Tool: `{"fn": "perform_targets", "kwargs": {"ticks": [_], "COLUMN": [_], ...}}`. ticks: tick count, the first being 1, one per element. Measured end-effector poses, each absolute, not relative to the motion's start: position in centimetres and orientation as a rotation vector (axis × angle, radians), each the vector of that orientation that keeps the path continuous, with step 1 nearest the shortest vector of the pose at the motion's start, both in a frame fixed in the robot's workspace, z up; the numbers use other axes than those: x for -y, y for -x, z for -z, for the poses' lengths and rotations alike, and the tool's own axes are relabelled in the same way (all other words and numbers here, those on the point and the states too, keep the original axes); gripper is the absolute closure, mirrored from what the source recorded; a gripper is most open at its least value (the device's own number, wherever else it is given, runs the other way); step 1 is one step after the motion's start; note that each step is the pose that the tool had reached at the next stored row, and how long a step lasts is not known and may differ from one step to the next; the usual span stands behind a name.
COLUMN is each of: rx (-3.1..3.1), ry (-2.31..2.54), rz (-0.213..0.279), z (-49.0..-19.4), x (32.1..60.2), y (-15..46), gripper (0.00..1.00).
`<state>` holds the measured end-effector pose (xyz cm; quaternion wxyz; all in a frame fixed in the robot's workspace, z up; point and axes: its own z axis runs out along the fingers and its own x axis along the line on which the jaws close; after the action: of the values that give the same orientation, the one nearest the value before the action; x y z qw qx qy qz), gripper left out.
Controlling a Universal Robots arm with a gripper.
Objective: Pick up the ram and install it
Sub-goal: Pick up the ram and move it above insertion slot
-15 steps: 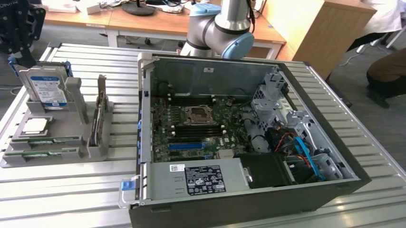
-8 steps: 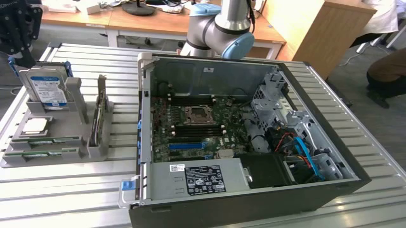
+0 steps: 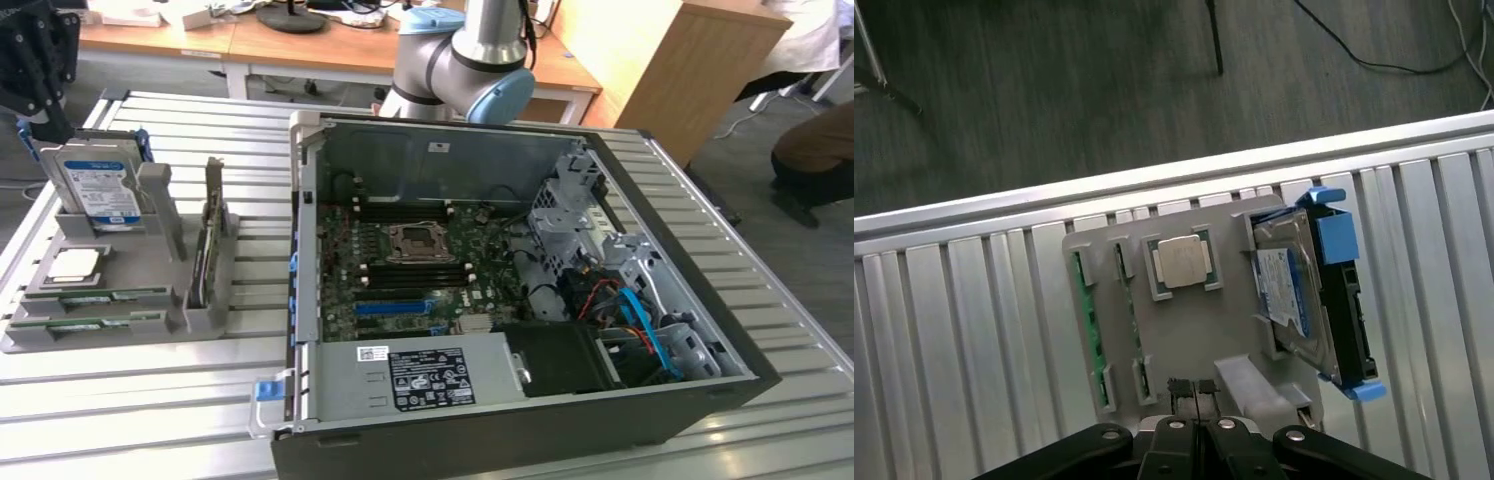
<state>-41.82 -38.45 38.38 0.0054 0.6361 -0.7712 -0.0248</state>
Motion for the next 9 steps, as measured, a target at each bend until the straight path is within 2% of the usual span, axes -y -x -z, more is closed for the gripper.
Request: {"fn": "perform_targets", "kwargs": {"ticks": [9], "rx": [2.409], "ry": [-1.998], "rz": [0.078], "z": [-38.38], "x": [38.45], "y": [41.82], "gripper": [0.89]}}
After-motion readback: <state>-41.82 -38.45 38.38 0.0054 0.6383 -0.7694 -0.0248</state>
